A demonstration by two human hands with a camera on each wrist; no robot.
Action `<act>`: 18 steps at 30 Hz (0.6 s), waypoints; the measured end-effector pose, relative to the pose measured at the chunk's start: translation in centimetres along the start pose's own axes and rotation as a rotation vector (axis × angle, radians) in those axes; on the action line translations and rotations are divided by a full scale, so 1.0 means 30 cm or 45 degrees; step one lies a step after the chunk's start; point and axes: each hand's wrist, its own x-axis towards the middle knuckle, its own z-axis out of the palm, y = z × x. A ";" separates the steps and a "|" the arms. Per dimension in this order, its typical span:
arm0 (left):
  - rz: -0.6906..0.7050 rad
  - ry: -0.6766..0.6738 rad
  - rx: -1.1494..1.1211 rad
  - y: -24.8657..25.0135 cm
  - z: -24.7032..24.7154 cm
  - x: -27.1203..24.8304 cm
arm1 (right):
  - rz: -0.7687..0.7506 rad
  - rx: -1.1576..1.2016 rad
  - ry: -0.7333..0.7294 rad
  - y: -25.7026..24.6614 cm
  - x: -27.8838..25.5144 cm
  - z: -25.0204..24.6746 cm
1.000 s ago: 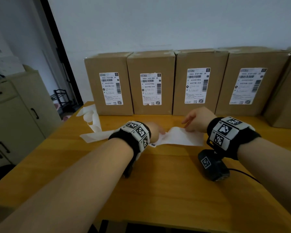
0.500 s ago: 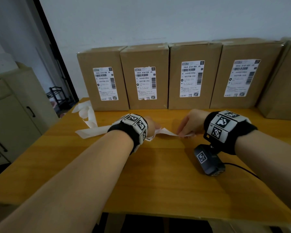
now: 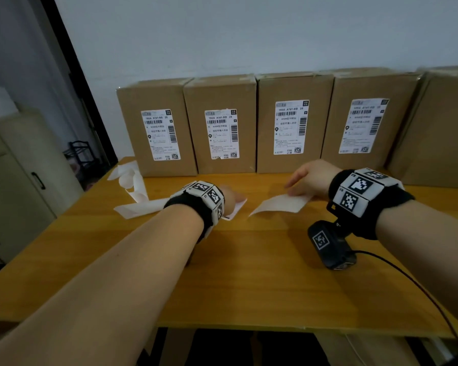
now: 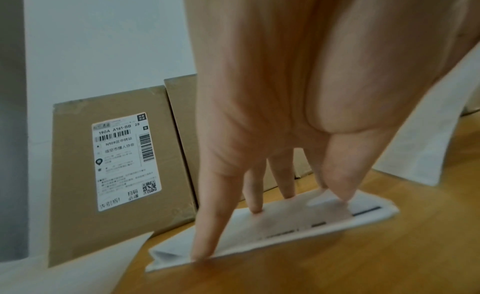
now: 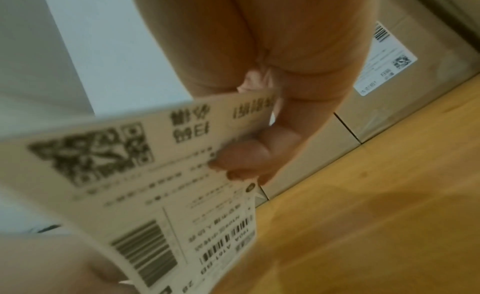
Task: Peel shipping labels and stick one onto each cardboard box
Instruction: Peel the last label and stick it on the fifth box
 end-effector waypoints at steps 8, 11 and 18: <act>0.126 0.367 -0.887 -0.050 -0.082 -0.088 | -0.158 0.421 0.205 -0.019 0.014 -0.019; 0.098 0.375 -1.006 -0.036 -0.099 -0.112 | -0.220 0.554 0.332 -0.039 0.027 -0.011; 0.140 0.408 -1.772 0.014 -0.125 -0.122 | -0.527 0.338 0.522 -0.059 0.025 0.032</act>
